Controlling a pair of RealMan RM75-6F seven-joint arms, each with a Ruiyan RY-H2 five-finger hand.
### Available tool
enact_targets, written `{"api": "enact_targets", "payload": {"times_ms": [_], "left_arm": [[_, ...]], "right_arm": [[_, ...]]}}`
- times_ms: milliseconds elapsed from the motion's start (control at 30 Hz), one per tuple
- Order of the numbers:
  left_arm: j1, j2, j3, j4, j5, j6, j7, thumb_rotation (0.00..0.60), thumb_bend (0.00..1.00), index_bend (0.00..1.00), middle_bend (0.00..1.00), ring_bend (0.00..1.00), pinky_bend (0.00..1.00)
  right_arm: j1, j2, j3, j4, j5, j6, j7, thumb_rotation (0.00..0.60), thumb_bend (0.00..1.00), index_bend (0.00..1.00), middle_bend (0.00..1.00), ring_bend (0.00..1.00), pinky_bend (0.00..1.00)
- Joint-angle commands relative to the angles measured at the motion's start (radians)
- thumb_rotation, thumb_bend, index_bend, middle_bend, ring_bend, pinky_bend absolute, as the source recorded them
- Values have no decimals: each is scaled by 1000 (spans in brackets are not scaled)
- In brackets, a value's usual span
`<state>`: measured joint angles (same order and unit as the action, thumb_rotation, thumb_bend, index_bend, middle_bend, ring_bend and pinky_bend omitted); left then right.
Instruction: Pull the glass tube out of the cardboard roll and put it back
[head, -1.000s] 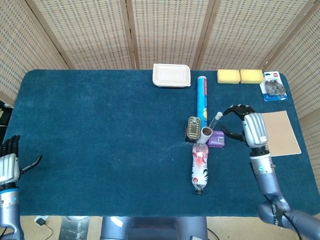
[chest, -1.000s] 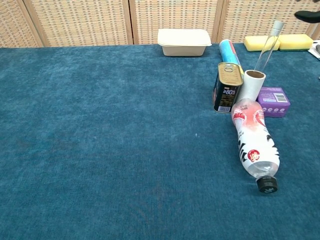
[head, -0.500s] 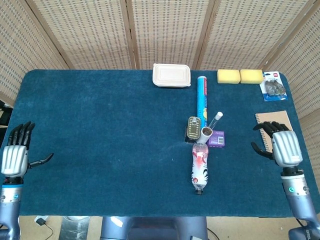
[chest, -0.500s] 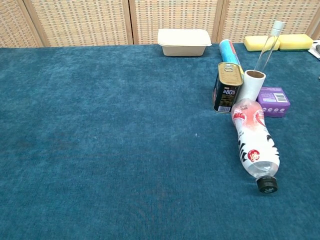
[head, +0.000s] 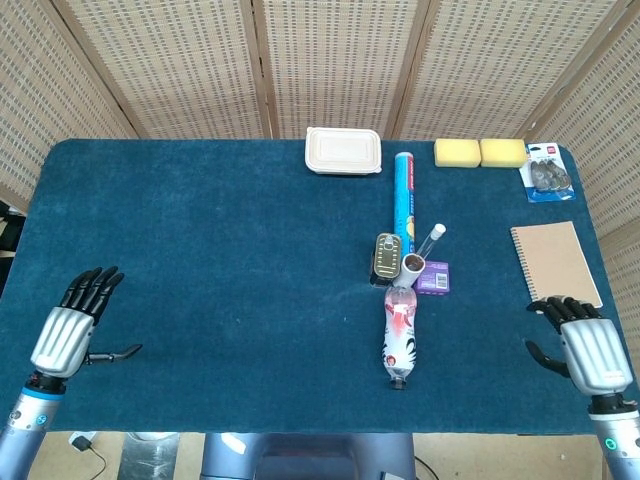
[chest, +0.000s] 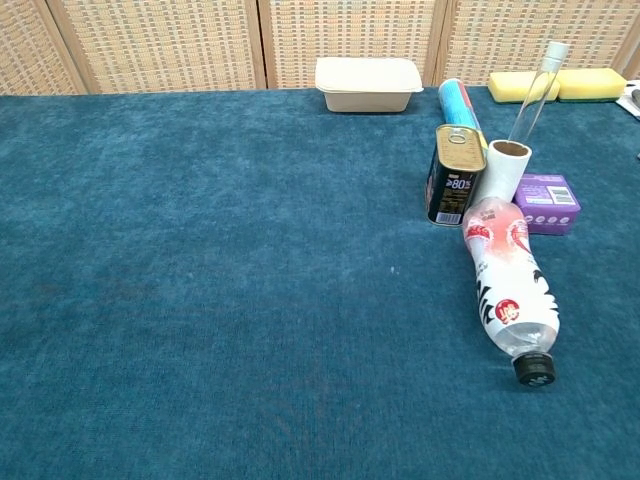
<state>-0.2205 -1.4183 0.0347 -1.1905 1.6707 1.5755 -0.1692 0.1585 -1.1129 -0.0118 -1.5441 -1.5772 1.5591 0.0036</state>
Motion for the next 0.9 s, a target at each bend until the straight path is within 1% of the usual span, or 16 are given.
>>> {"api": "enact_targets", "payload": {"times_ms": [33,133,267,400,467,633,800,900], "left_arm": [[9,22,33,-33,46,19,15,124,0,7,68,0,73],[16,38,52,-54,75,31,27,121,0,7,68,0,73],[22,55,75,-80,100,32,37,128,0,7,68,0,73],[28,64,97,-99,128,29,53,134,0,7,68,0,73],[33,60,110,-102,143,28,64,135,0,7,68,0,73],[44,50,116,-92,150,35,73,136,0,7,68,0,73],[56,45,116,-84,157,50,86,138,0,7,68,0,73],[65,48,113,-89,169,77,106,137,0,7,68,0,74]], "right_arm": [[-48,9,-32,15,-30,49,17,580,281,336,362,304,325],[-83,2,-38,51,-43,92,34,580,279,335,362,301,320],[-115,-1,-50,88,-45,112,57,579,280,322,352,287,307],[-152,-9,-63,127,-52,141,101,578,279,317,350,285,306],[-186,-17,-74,160,-56,173,135,580,280,317,350,285,305],[-220,-32,-78,216,-72,217,178,579,279,317,350,285,305],[-251,-34,-80,246,-88,259,178,580,280,317,350,285,305],[-276,-30,-88,258,-111,299,184,580,280,317,350,285,305]]}}
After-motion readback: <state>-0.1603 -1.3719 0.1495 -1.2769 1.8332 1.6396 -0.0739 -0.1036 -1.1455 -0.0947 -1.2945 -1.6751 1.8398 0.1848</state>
